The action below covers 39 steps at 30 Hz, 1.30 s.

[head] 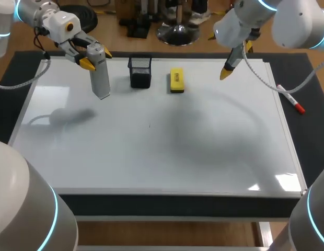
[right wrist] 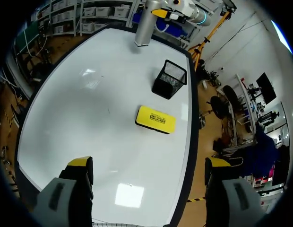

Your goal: Pick up the inspection probe, press it on each red-marked spot on the whiteboard one by one, put down the probe, pick up the eraser, and wipe off all the red marks.

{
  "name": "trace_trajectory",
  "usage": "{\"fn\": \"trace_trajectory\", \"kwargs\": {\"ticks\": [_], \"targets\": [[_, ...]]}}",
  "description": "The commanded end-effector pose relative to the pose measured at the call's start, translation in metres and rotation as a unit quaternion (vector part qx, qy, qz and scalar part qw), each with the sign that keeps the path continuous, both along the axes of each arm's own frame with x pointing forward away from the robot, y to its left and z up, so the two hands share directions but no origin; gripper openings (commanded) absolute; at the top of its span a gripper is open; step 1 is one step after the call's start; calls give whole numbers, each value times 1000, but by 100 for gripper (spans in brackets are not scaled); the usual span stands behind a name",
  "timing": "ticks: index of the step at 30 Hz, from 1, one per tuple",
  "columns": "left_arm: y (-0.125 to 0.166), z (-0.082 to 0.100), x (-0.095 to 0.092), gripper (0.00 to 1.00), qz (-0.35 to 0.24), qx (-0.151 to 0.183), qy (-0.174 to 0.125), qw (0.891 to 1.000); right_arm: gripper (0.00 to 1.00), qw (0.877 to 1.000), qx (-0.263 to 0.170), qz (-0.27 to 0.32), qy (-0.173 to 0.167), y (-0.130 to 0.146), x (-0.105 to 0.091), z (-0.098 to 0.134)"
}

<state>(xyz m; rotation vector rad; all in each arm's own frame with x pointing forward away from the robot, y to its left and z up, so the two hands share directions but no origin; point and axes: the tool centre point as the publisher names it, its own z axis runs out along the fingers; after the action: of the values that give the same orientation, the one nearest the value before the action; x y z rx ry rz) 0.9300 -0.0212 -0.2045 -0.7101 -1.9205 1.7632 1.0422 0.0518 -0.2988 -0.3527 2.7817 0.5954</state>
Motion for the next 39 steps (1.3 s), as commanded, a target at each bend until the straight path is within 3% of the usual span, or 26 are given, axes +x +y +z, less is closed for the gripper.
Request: {"fn": "trace_trajectory", "kwargs": {"ticks": [1, 16, 25, 39], "targets": [[1, 0, 1, 0, -2, 0, 0, 1000, 100, 1000, -2, 1, 1, 0, 1, 1], [1, 0, 1, 0, -2, 0, 0, 1000, 100, 1000, -2, 1, 1, 0, 1, 1], [-2, 11, 20, 0, 91, 15, -3, 996, 100, 1000, -2, 1, 1, 0, 1, 1], [-20, 40, 51, 0, 196, 22, -14, 980, 100, 1000, -2, 1, 1, 0, 1, 1]]}}
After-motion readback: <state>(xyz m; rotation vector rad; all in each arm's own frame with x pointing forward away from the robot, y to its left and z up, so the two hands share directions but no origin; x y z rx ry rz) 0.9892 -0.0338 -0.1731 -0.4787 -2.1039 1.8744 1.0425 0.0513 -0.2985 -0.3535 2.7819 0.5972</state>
